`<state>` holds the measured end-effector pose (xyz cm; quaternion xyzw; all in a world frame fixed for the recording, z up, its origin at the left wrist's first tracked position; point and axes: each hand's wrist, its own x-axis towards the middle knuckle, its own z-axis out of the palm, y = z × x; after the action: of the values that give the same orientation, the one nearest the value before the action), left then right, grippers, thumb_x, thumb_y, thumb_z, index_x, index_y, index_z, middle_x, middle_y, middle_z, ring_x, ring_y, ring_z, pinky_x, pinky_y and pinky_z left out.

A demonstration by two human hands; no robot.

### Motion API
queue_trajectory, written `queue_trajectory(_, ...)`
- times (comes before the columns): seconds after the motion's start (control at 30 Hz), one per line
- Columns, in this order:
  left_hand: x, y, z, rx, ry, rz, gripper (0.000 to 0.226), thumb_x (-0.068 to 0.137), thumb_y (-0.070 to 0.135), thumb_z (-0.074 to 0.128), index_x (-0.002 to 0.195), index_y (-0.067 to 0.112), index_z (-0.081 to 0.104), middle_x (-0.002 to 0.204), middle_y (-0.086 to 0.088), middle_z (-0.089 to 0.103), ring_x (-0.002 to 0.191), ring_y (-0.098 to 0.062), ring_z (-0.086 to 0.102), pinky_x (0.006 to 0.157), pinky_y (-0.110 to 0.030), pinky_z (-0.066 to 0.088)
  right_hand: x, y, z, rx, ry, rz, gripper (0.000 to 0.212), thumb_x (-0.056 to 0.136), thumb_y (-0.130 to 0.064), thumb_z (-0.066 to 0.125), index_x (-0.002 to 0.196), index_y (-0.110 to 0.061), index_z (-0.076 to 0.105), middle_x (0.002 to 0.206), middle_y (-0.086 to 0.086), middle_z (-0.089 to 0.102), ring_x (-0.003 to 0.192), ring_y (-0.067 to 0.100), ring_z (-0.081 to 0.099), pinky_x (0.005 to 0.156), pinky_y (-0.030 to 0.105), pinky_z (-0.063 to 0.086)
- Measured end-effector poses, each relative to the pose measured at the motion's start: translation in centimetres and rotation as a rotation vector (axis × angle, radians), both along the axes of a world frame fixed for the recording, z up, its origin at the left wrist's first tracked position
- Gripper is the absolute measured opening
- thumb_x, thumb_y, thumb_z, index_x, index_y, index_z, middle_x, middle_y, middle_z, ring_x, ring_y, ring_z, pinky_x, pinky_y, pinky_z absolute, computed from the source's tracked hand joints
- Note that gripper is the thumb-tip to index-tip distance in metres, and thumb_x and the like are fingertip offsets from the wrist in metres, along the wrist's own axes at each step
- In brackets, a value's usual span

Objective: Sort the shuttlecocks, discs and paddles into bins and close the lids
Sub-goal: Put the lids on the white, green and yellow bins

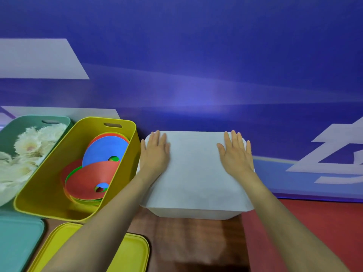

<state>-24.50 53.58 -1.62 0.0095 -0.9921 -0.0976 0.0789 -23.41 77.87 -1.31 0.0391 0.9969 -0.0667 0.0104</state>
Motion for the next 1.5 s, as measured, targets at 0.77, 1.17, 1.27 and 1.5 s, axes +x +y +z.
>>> queue_trajectory(0.77,24.0,-12.4,2.4,0.302,0.32,-0.141,0.027,0.094,0.028,0.046,0.109,0.013,0.063,0.105,0.001,0.064,0.102,-0.013,0.055,0.088,-0.026,0.041,15.2,-19.9,1.3,-0.68,0.384,0.636,0.029,0.093,-0.024,0.045,0.106,-0.011,0.067,0.114,0.003,0.065,0.116,0.016,0.051,0.104,0.032,0.035)
queue_trajectory(1.17,28.3,-27.5,-6.9,0.449,0.033,-0.016,0.024,0.094,0.03,0.051,0.11,0.015,0.062,0.107,0.0,0.056,0.1,-0.015,0.055,0.086,-0.022,0.04,21.7,-32.0,-6.4,-0.531,0.044,0.828,0.026,0.092,-0.032,0.048,0.106,-0.017,0.065,0.105,-0.002,0.065,0.099,0.019,0.061,0.082,0.036,0.052)
queue_trajectory(1.27,28.0,-29.3,-9.6,0.434,-0.14,-0.029,0.024,0.092,0.016,0.056,0.115,0.013,0.061,0.115,-0.005,0.055,0.107,-0.023,0.054,0.094,-0.027,0.04,21.1,-33.1,-8.6,-0.385,-0.114,0.604,0.029,0.092,-0.025,0.053,0.119,-0.015,0.059,0.117,0.002,0.059,0.113,0.023,0.051,0.093,0.04,0.045)
queue_trajectory(1.5,28.5,-28.9,-12.5,0.402,-0.399,-0.072,0.041,0.091,0.021,0.056,0.13,0.01,0.053,0.135,-0.011,0.046,0.126,-0.028,0.042,0.107,-0.03,0.031,19.9,-33.0,-10.9,-0.045,-0.32,0.223,0.044,0.09,-0.004,0.039,0.132,-0.014,0.041,0.131,0.009,0.047,0.124,0.029,0.041,0.098,0.039,0.035)
